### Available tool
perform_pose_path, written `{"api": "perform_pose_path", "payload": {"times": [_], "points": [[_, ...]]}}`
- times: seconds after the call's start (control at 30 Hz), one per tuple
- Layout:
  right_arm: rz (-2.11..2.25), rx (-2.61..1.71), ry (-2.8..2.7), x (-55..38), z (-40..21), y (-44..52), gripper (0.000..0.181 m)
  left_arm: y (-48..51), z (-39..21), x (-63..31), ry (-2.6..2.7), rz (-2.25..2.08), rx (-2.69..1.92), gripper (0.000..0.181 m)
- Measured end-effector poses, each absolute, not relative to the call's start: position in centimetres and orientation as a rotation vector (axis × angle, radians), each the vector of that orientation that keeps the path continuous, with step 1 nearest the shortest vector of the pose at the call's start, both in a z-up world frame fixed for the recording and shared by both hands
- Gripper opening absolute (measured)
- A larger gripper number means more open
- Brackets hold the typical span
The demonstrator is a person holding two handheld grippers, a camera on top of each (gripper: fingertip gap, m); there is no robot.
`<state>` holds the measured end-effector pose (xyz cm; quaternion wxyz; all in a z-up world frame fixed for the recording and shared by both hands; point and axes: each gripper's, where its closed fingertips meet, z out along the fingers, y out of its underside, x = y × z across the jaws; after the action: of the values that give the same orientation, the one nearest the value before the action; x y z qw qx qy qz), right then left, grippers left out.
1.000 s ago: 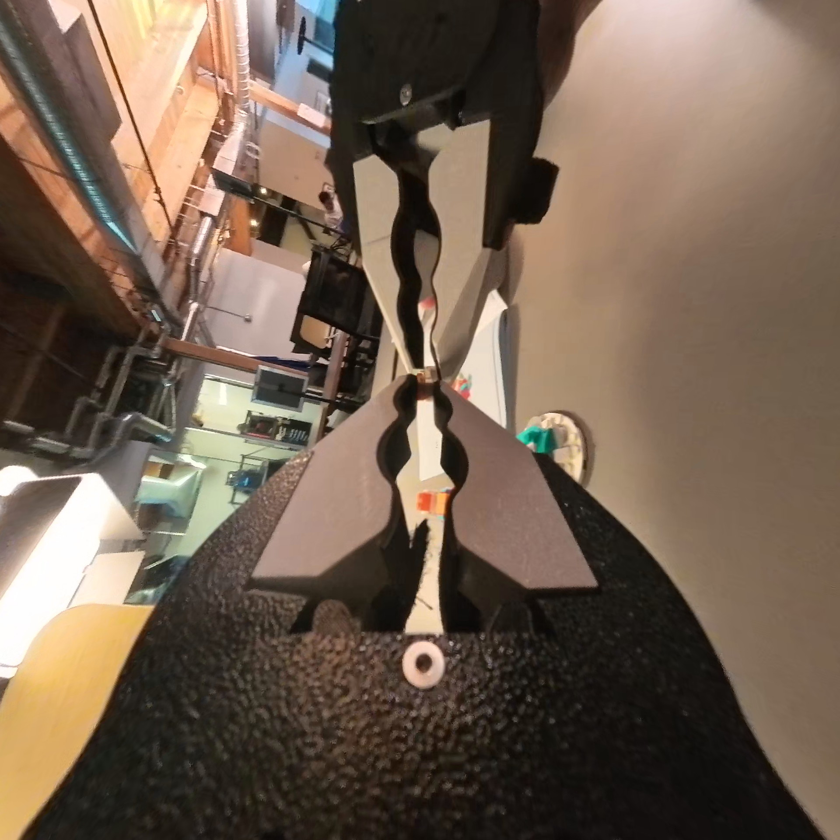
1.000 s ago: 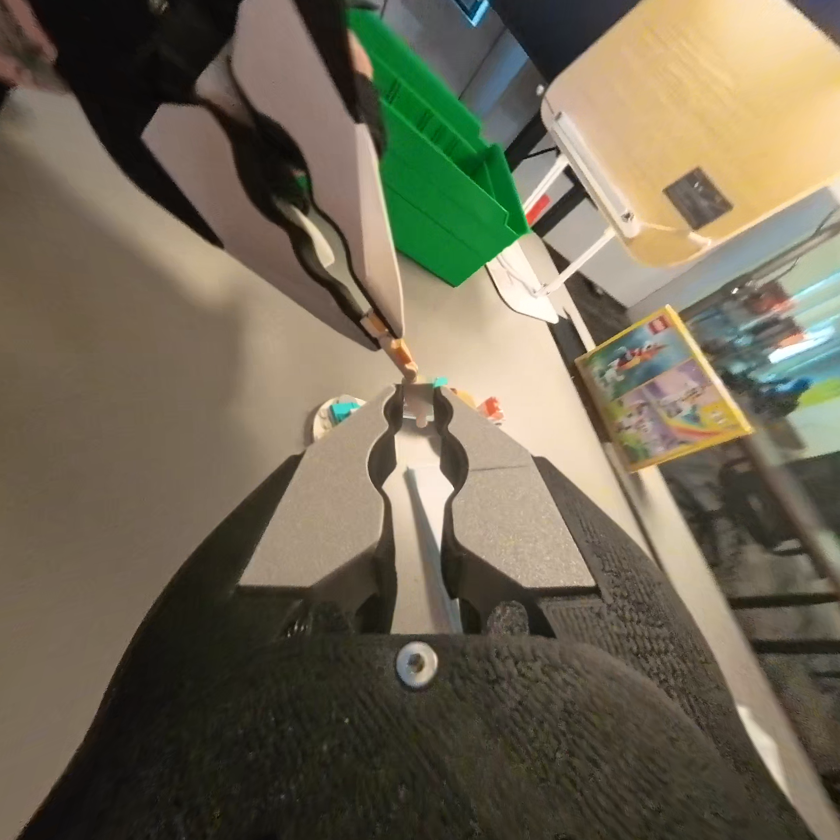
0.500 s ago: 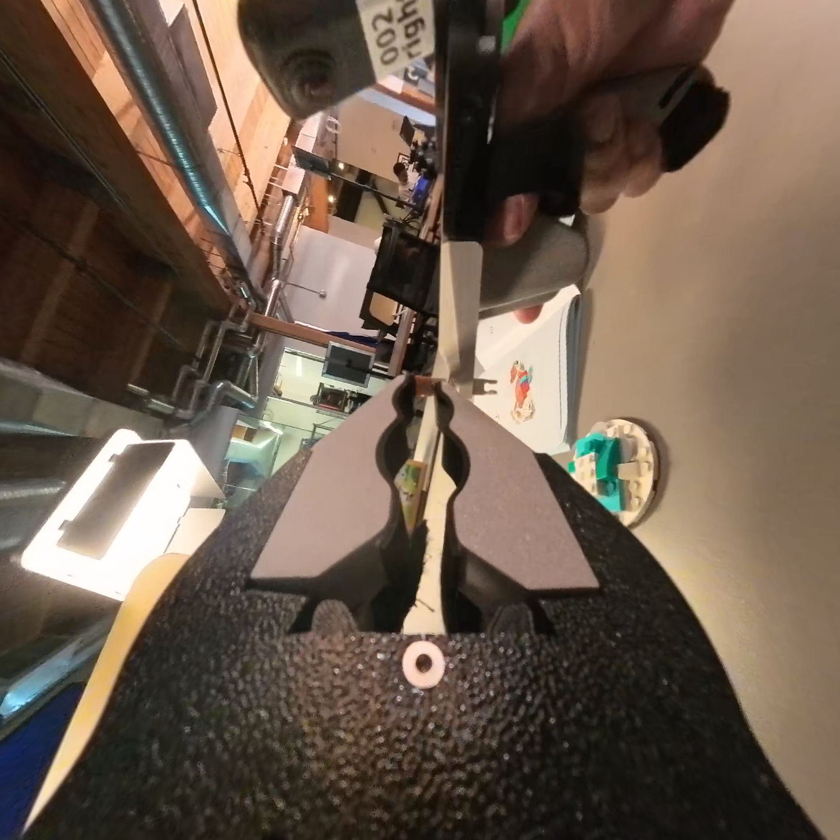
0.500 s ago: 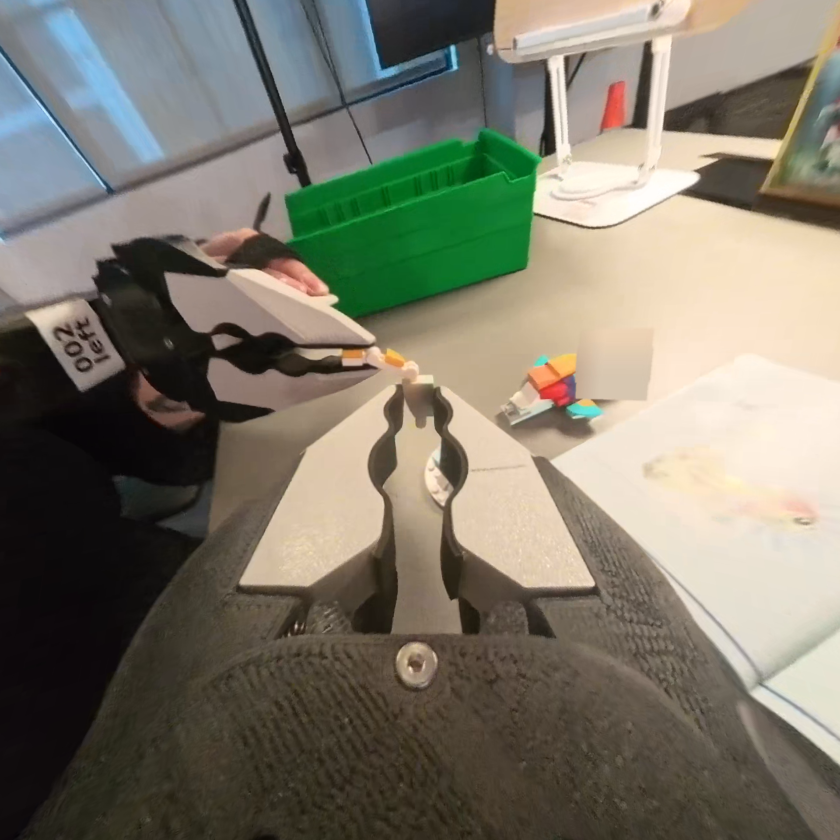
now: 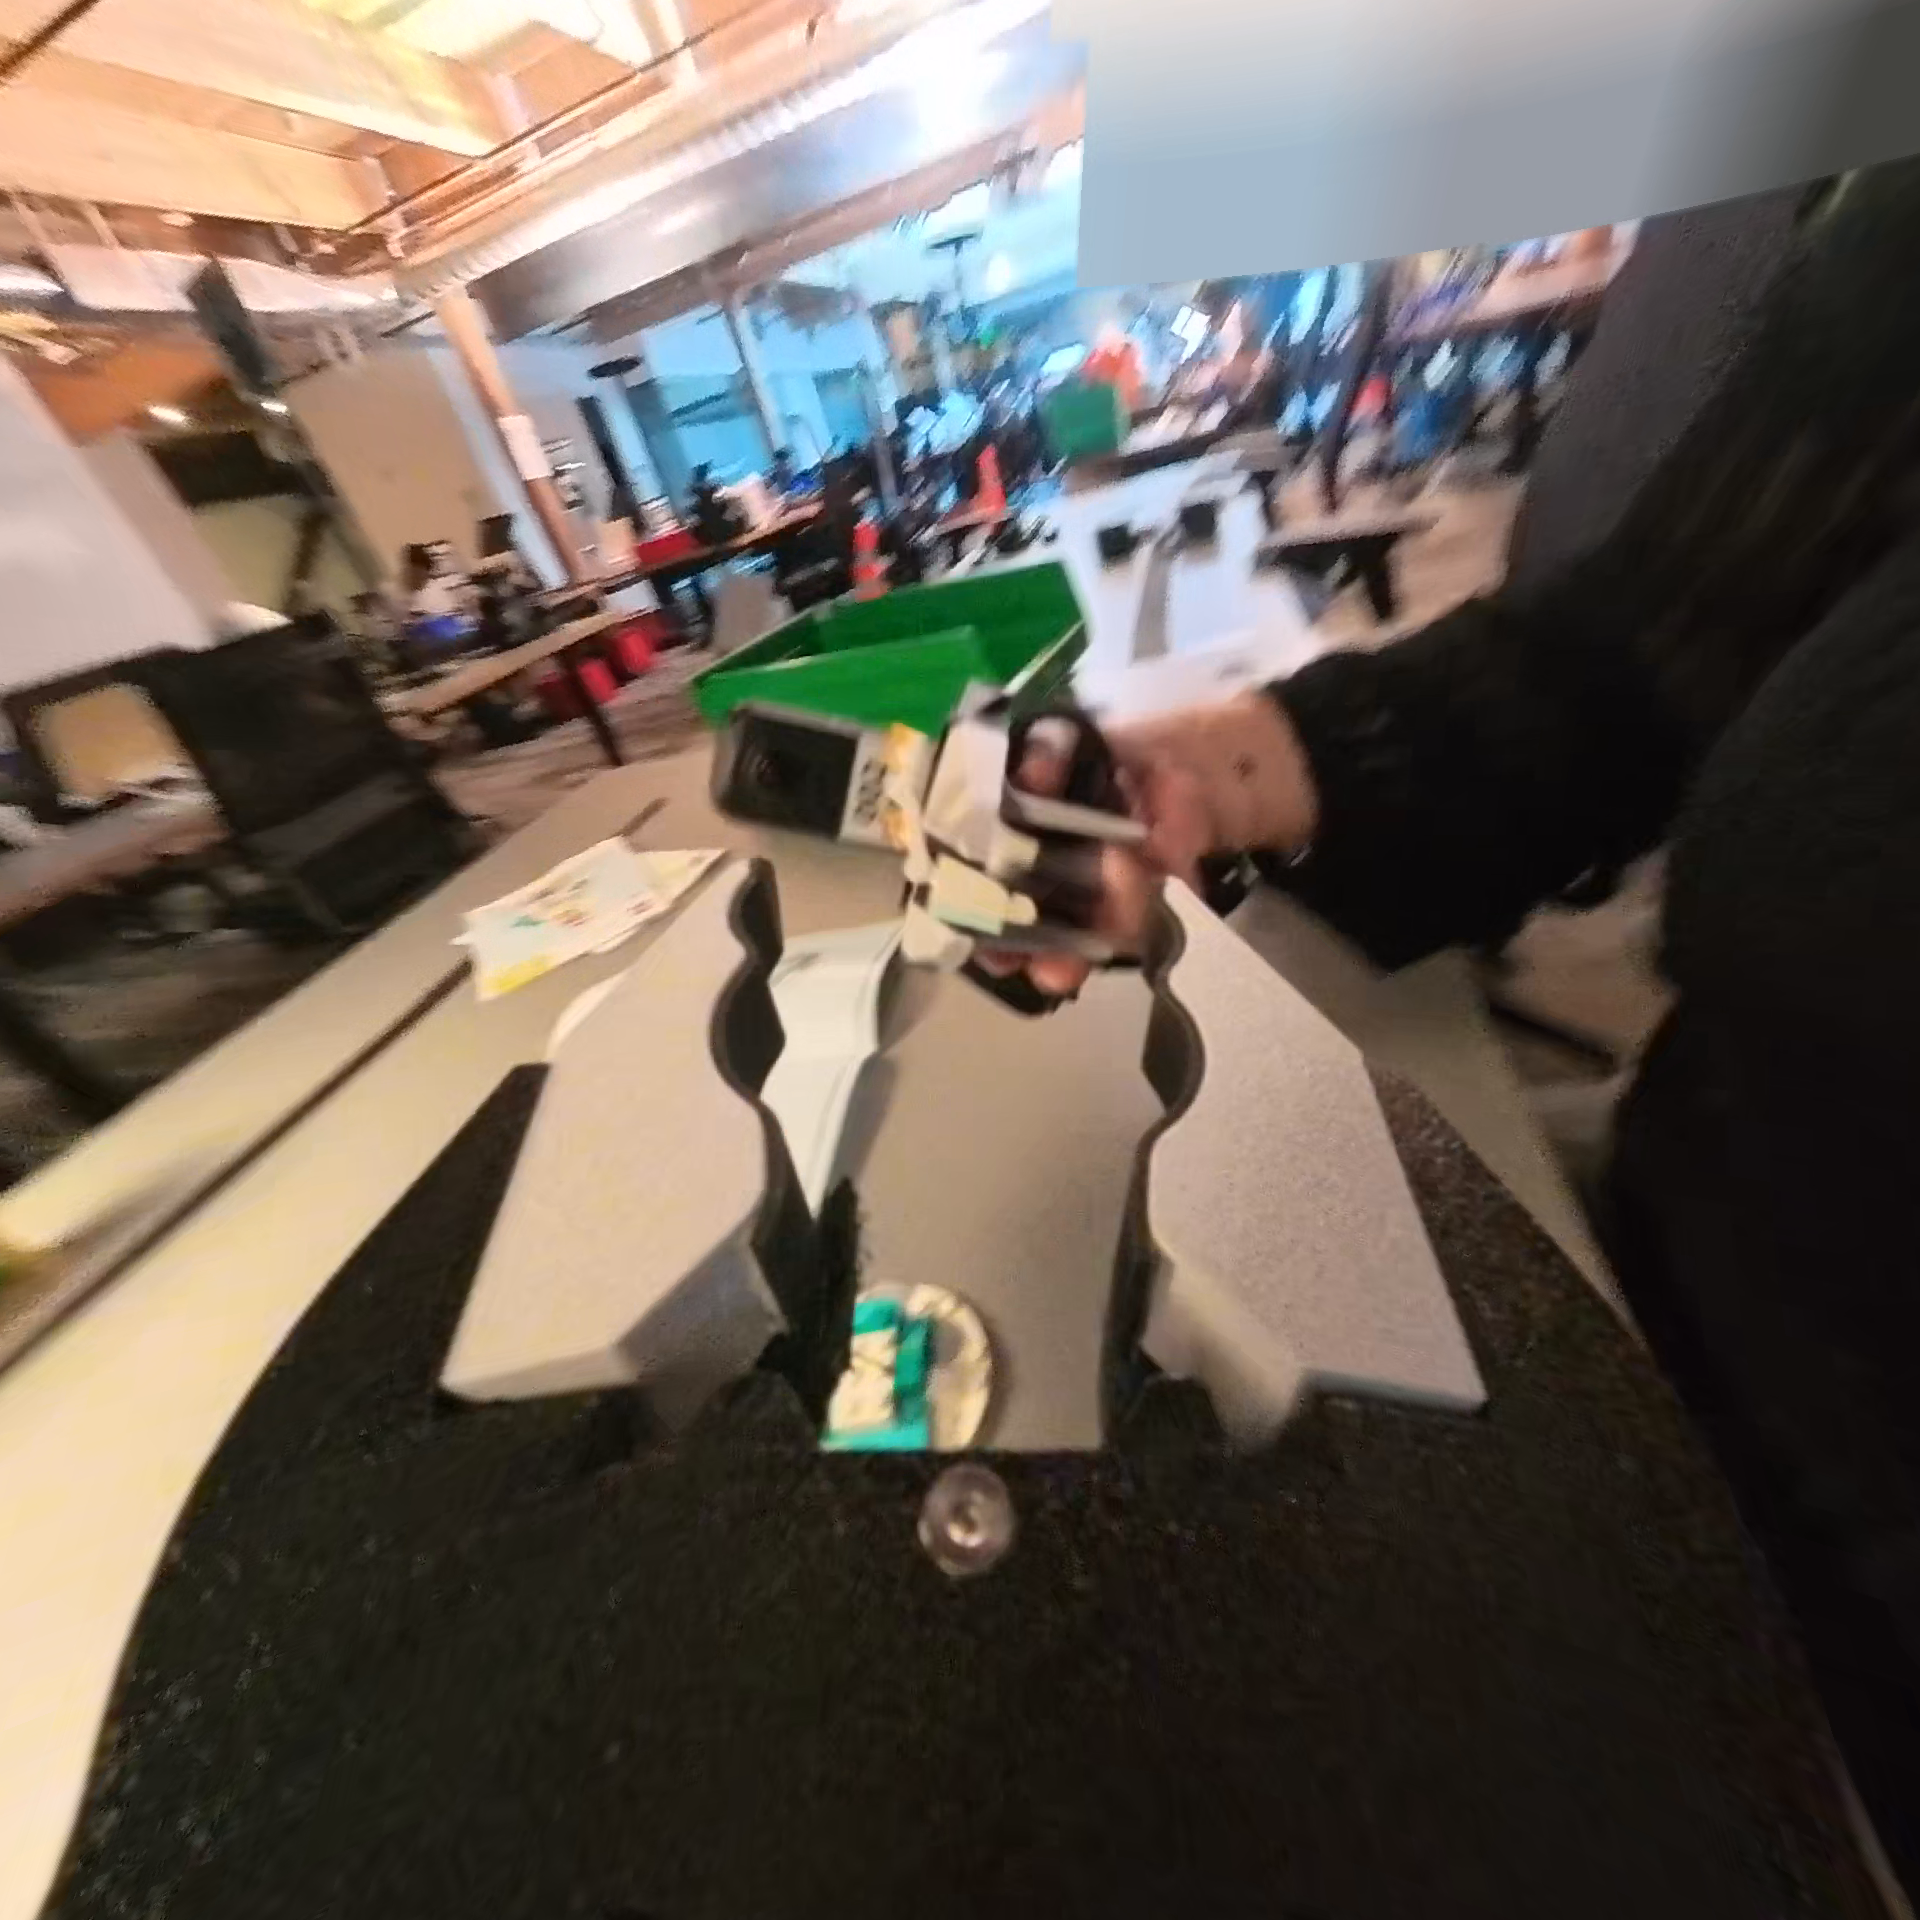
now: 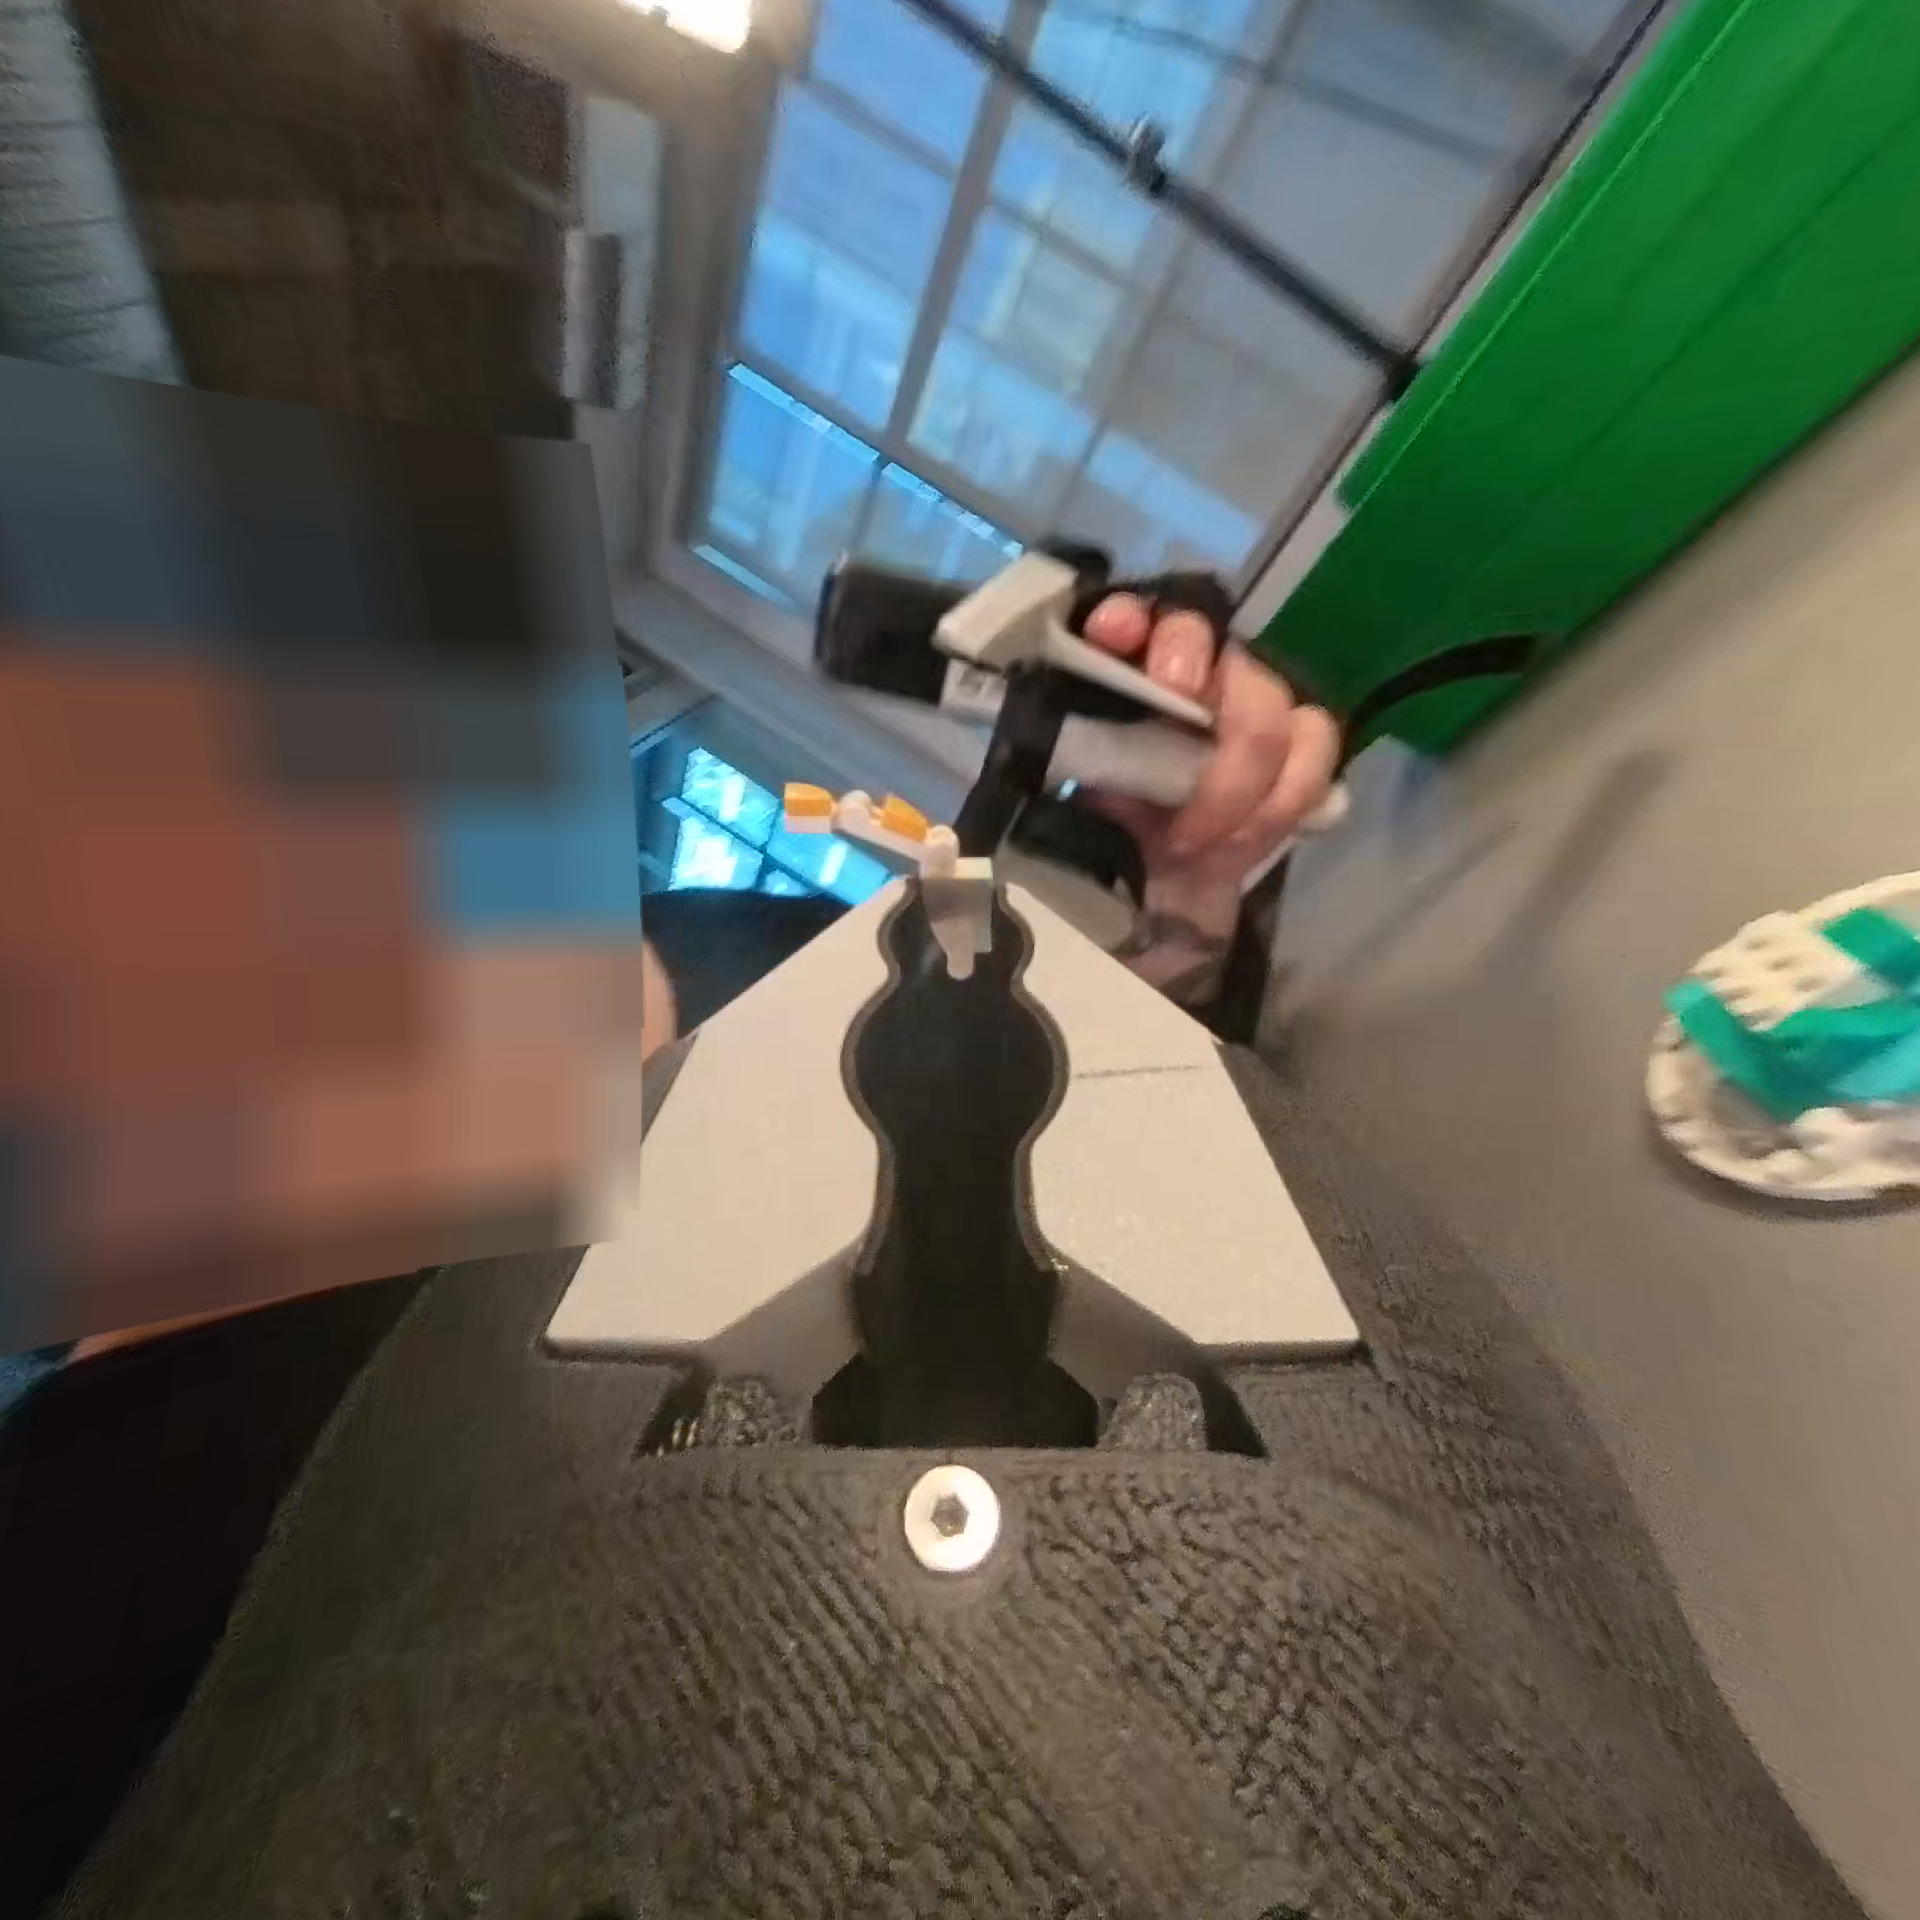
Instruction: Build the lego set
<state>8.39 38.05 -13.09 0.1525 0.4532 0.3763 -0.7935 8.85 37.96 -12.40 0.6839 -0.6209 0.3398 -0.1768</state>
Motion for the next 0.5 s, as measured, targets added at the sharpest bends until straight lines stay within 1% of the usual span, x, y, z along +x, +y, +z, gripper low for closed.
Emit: {"api": "perform_pose_path", "payload": {"times": [0.03,0.13,0.17,0.3,0.43,0.5], "points": [[-2.248,1.248,1.077,8.8,-13.0,37.7,0.011,37.7,-11.7,9.0,0.749,-0.509,-1.381,0.064],[-2.166,1.16,1.116,9.6,-13.3,36.5,0.011,37.2,-10.5,9.6,0.775,-0.794,-1.365,0.049],[-2.14,1.144,1.133,9.8,-13.4,36.1,0.011,37.2,-10.5,9.8,0.798,-0.853,-1.377,0.047],[-2.071,1.105,1.198,10.2,-13.8,35.0,0.011,37.0,-12.1,11.1,0.936,-1.0,-1.461,0.034],[-2.039,1.094,1.221,10.3,-13.9,34.6,0.011,36.6,-12.9,12.1,1.016,-1.072,-1.469,0.01],[-2.039,1.102,1.224,10.3,-13.9,34.5,0.011,36.6,-12.9,12.1,1.01,-1.09,-1.452,0.007]]}}
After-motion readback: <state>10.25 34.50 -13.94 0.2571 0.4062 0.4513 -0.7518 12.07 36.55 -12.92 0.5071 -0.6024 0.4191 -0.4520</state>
